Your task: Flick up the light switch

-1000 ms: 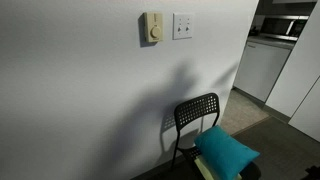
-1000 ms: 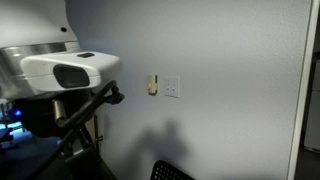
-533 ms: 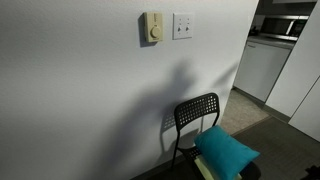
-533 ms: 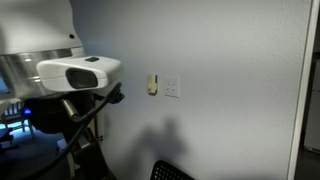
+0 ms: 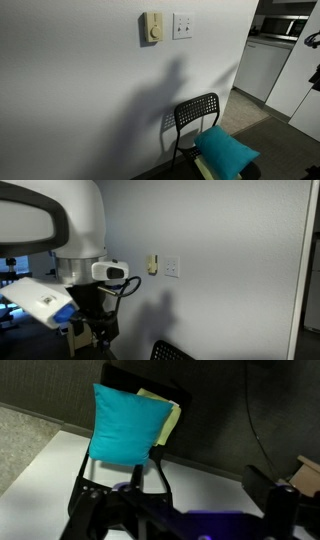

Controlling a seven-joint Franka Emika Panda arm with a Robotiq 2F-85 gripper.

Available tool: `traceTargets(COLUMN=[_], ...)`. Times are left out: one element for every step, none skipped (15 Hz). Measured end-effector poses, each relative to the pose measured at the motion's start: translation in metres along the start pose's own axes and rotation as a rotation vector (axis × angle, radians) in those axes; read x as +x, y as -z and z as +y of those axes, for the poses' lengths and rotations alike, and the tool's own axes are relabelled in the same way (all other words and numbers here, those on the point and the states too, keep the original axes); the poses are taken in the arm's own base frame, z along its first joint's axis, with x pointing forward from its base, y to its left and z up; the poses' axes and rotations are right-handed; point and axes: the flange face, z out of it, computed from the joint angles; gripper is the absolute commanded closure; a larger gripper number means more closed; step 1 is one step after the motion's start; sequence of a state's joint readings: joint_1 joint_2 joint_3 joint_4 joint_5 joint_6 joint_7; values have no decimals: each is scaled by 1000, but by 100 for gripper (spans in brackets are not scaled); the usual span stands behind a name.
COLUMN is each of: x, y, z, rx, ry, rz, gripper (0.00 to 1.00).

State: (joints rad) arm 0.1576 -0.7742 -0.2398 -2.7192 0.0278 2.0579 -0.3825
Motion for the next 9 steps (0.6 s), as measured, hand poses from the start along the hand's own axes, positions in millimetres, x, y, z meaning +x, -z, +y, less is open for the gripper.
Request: traceTargets(x=[10, 20, 30, 41, 52, 62, 73, 83, 89], y=[-3, -5, -6, -7, -9, -11, -13, -16, -19], z=[-4, -8, -11, -13, -15, -15, -15, -14, -13], rx=[-6, -15, -26, -37, -48, -59, -70, -77, -80], ry=[44, 84, 124, 163, 202, 239, 272, 293, 295], rz=[-9, -12, -10, -4, 4, 14, 22, 27, 21], gripper=[0, 0, 0, 0, 0, 0, 0, 0, 0])
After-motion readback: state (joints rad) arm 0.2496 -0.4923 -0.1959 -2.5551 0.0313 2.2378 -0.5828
